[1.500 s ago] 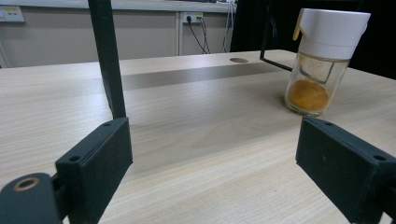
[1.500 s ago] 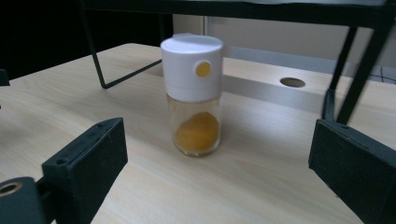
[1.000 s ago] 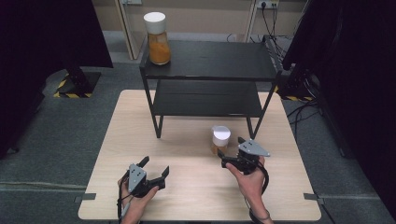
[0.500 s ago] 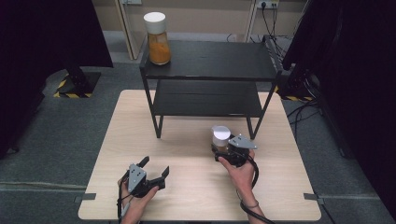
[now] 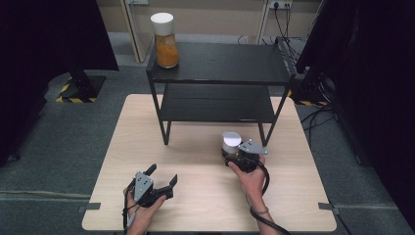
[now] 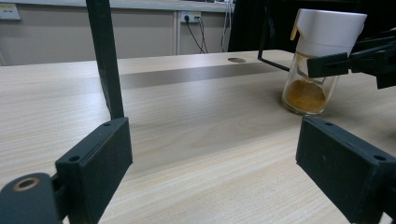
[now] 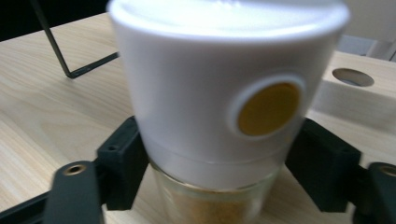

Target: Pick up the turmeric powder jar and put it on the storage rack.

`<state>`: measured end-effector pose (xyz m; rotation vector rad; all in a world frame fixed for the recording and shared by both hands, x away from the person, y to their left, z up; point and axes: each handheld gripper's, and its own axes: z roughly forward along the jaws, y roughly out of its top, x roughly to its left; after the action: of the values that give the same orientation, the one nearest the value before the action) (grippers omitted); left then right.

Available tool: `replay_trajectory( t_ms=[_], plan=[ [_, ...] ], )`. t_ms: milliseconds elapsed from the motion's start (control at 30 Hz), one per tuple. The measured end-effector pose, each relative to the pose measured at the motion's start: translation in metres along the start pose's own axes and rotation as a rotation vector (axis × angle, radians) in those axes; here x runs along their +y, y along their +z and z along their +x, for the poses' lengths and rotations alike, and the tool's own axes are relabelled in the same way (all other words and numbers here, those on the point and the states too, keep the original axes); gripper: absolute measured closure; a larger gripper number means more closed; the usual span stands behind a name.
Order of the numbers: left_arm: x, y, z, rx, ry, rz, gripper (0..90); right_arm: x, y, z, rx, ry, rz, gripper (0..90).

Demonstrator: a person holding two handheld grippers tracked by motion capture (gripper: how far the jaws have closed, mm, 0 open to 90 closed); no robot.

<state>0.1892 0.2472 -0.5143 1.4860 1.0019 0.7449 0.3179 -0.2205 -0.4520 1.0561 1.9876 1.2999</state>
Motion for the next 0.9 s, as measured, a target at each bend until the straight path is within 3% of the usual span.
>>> replay_trajectory(
  t_ms=[433,667,900],
  plan=[
    [0.000,0.000,0.000,0.001,-0.001,-0.001,10.3,-0.003,-0.005,0.010,-0.033,0.005,-0.028,30.7],
    [0.000,0.000,0.000,0.004,-0.001,0.000,10.2,0.004,-0.032,0.013,-0.050,0.003,-0.097,30.7],
    [0.000,0.000,0.000,0.006,-0.008,-0.001,10.2,0.026,-0.066,0.012,-0.073,-0.013,-0.189,30.8]
  ],
)
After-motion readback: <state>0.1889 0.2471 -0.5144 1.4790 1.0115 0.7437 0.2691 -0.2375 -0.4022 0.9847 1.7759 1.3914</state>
